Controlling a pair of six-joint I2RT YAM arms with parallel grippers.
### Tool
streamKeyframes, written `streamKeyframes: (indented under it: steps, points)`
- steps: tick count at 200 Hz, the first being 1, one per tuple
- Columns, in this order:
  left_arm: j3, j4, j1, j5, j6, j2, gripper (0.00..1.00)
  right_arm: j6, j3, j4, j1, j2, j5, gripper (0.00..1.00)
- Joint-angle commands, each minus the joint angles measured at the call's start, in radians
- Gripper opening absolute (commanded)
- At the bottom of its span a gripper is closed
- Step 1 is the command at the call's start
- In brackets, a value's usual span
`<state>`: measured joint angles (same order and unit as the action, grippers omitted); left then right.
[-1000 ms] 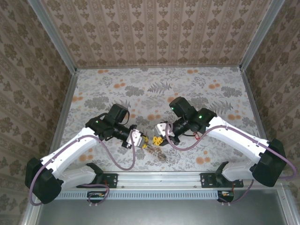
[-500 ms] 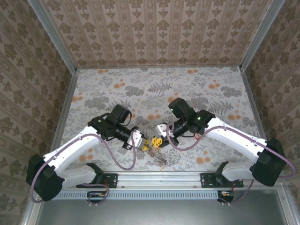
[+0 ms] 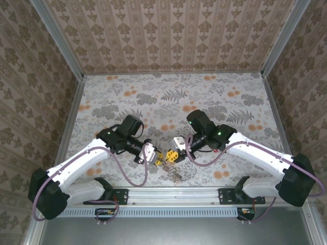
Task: Put the keys on the keyring
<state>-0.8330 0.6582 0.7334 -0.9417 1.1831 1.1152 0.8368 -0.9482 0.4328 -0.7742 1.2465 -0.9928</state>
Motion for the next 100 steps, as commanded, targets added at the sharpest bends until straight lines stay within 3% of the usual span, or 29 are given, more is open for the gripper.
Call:
streamKeyframes:
  steps: [1, 44, 100]
  points:
    - [-0.028, -0.129, -0.008, -0.024, -0.013, -0.020, 0.00, 0.077, -0.024, 0.171, -0.030, -0.003, 0.029, 0.00]
    - [-0.034, -0.104, 0.006, 0.038, 0.013, -0.011, 0.00, 0.089, -0.083, 0.268, -0.031, 0.024, 0.075, 0.00]
    - [-0.046, -0.118, 0.014, 0.025, 0.016, 0.000, 0.00, 0.078, -0.089, 0.235, -0.032, 0.049, 0.034, 0.00]
